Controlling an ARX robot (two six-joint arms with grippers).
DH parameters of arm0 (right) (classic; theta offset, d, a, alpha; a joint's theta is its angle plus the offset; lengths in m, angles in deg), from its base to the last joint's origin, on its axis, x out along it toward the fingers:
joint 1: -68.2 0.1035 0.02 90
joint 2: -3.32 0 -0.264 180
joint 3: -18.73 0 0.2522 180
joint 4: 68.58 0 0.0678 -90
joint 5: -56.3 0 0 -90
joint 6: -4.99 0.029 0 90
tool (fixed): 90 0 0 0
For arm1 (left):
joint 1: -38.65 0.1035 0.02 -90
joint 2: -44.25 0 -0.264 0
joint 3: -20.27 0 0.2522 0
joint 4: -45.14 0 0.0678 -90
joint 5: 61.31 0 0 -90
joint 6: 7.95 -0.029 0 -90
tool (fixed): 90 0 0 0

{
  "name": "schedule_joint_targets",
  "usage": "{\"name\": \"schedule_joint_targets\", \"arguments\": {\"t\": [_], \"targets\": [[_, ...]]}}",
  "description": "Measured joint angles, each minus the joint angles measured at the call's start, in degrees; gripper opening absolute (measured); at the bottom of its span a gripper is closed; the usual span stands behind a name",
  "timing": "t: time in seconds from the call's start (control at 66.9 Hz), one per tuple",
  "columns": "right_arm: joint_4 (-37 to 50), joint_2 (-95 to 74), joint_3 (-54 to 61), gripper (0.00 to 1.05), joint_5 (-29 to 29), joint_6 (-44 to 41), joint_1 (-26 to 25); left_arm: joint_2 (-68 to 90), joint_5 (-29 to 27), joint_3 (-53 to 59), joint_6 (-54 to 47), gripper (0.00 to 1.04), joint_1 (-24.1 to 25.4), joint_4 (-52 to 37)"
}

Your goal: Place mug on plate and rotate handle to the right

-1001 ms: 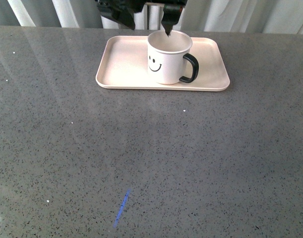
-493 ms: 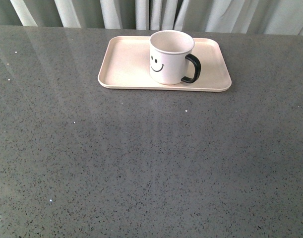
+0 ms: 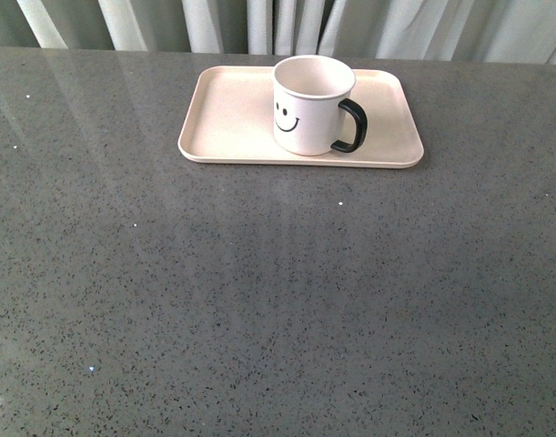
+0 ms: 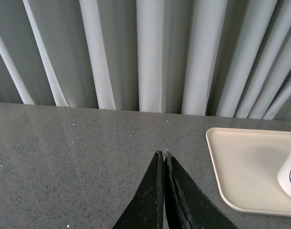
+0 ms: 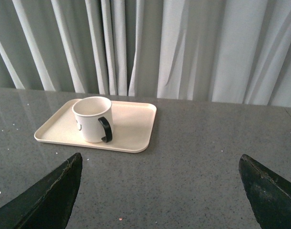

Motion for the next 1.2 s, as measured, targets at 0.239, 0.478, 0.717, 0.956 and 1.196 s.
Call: {"name": "schedule_joint_targets", "arguments": {"t": [0.239,0.478,0.717,0.956,1.196], "targets": [[0.0,0.0,0.0,0.96,0.0,0.0,0.0,-9.5,2.3,7.1,0.0,0.01,2.1,2.0],[0.0,0.0,0.0,0.96,0.0,0.0,0.0,-15.8,5.7,13.5,-0.1,0.01,5.5,2.6],[0.0,0.0,0.0,0.96,0.0,0.0,0.0,-26.9,5.6,15.8,-0.1,0.01,5.6,11.1],[0.0,0.0,0.0,0.96,0.0,0.0,0.0,-37.6,5.6,17.2,-0.1,0.01,5.6,20.2],[0.0,0.0,0.0,0.96,0.0,0.0,0.0,-50.4,5.6,17.2,-0.1,0.01,5.6,31.9]]}}
